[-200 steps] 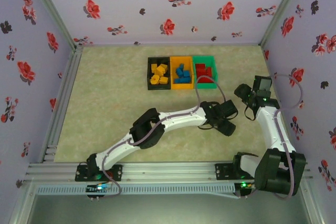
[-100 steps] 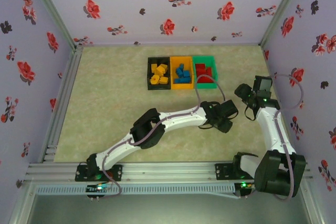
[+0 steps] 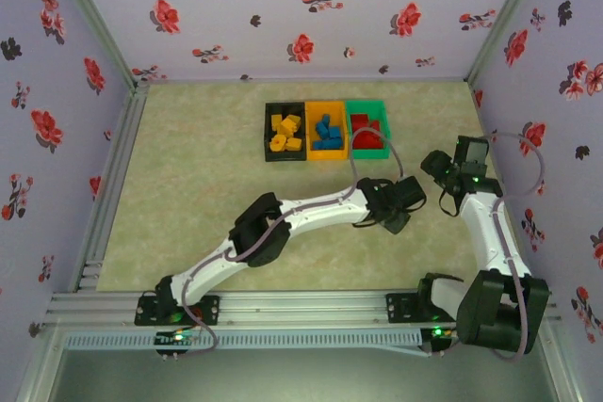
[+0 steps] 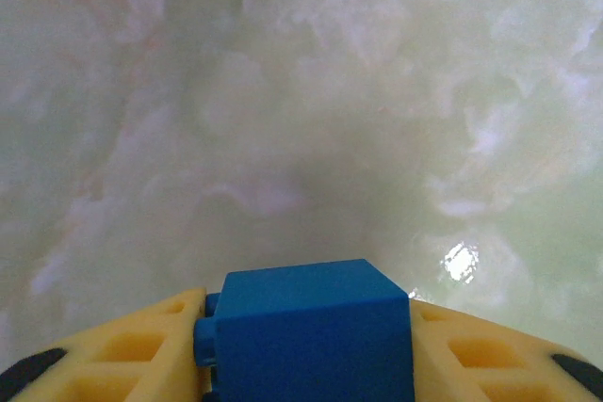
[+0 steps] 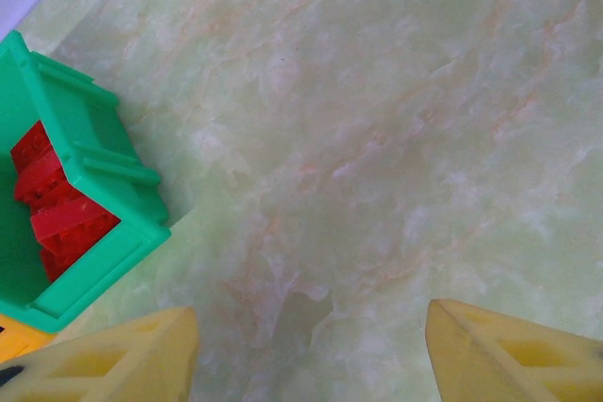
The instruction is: Sort the legos into containers by color
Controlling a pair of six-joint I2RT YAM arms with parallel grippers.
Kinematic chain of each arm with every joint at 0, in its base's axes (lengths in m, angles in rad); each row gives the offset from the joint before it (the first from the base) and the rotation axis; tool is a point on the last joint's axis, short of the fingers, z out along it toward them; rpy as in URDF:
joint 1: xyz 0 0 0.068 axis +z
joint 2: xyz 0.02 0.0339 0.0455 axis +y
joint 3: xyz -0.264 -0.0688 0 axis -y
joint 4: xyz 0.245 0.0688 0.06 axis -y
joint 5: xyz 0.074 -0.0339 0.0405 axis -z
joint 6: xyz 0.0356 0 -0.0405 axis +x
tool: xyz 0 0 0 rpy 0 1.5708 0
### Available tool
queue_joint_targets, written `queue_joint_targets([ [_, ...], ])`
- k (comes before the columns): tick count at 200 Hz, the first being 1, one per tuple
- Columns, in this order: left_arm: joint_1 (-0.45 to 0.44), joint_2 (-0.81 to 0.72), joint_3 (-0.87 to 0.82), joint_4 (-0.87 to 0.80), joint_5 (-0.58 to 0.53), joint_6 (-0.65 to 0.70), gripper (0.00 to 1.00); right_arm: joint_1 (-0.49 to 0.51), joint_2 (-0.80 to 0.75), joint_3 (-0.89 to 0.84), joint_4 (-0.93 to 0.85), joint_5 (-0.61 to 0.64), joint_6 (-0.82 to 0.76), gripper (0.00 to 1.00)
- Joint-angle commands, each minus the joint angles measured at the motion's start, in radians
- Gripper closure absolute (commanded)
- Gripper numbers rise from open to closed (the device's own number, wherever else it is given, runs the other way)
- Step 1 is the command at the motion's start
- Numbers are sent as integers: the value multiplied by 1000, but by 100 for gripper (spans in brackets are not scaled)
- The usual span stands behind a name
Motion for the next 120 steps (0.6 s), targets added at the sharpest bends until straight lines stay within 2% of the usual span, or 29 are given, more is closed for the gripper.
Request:
queue_joint_targets([
  [1, 12, -101, -22, -36, -47, 45, 58, -7, -6, -10, -6, -9, -23, 34],
  [54, 92, -206, -83, -57, -115, 106, 59, -7, -3, -8, -3, -13, -27, 35],
  [120, 276, -234, -85, -24, -193, 204, 59, -5, 0, -5, 9, -58, -22, 37],
])
